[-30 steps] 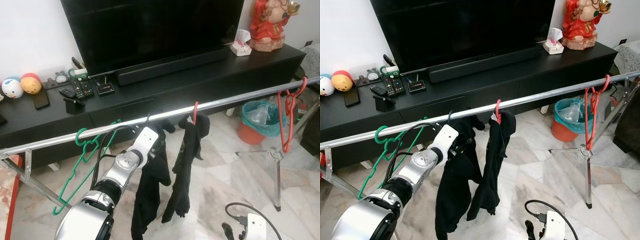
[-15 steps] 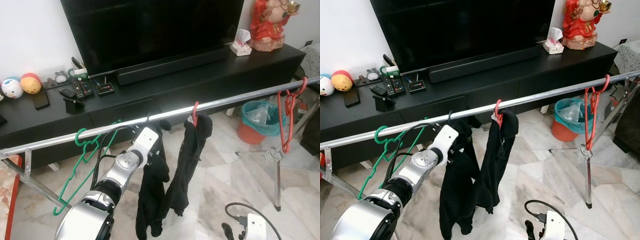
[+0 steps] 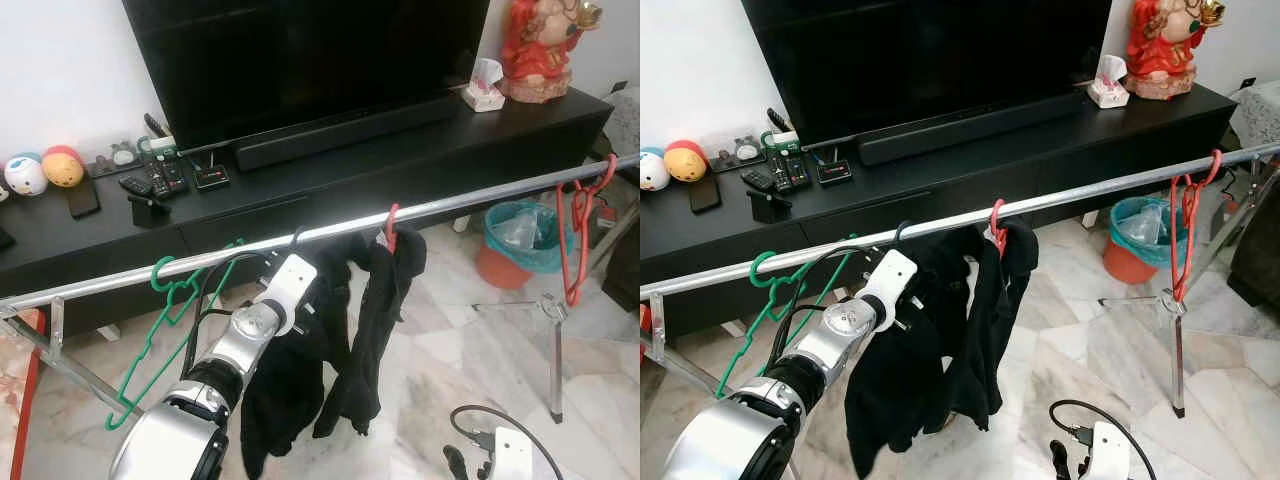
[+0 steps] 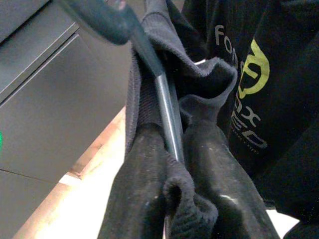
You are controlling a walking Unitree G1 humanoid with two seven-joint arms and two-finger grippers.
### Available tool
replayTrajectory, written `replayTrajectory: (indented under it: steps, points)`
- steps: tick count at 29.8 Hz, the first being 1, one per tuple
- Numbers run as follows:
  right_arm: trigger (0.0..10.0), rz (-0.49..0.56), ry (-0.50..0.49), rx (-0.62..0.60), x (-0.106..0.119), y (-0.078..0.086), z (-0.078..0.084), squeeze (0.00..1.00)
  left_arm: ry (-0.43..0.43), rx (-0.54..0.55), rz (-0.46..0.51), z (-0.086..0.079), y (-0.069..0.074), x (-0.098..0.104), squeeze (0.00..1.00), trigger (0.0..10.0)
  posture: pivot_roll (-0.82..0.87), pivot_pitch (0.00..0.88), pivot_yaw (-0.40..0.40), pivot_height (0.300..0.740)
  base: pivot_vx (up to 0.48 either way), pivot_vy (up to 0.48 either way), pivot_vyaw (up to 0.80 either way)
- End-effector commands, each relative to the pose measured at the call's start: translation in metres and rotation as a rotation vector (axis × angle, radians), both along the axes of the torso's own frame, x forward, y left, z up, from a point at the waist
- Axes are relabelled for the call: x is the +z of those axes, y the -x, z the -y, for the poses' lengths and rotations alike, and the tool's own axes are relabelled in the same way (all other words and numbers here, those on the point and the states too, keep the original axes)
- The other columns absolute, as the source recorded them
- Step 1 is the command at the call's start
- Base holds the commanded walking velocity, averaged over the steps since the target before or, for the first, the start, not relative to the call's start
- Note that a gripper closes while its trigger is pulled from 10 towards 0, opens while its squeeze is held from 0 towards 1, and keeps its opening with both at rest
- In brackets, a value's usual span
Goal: Hang hanger
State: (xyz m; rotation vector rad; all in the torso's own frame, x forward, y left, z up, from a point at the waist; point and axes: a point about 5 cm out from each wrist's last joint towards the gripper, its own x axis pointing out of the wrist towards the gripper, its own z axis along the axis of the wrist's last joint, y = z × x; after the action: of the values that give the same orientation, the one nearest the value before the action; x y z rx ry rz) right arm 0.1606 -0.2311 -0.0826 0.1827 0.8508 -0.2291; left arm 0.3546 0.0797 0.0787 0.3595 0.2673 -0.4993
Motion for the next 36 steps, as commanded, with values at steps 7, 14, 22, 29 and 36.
replayTrajectory:
  steps: [7, 14, 22, 29, 36]
  points:
    - [10.0, -0.004, -0.013, -0.015, -0.001, 0.002, -0.002, 0.00, -0.030, -0.017, -0.011, 0.000, 0.001, -0.002, 0.00, 0.0, -0.06, 0.000, 0.076, 0.740, 0.000, 0.000, 0.00]
    - [10.0, -0.002, -0.013, -0.017, -0.001, 0.002, -0.002, 0.00, 0.039, 0.053, 0.049, -0.007, -0.004, 0.007, 0.00, 0.0, -0.07, 0.000, 0.078, 0.740, 0.000, 0.000, 0.00]
    - [10.0, -0.004, -0.013, -0.018, -0.002, 0.003, -0.002, 0.00, 0.185, 0.140, 0.163, -0.024, -0.007, 0.021, 0.00, 6.6, -0.06, 0.000, 0.077, 0.740, 0.000, 0.000, 0.00]
    - [10.0, -0.005, -0.012, -0.014, -0.002, 0.003, -0.002, 0.00, 0.247, 0.124, 0.214, -0.035, 0.005, 0.016, 0.00, 10.0, -0.07, 0.000, 0.078, 0.740, 0.000, 0.000, 0.00]
    - [10.0, -0.012, -0.008, -0.006, -0.002, 0.005, 0.000, 0.00, 0.258, 0.109, 0.254, -0.057, 0.027, 0.006, 0.00, 10.0, -0.06, 0.000, 0.069, 0.740, 0.000, 0.000, 0.00]
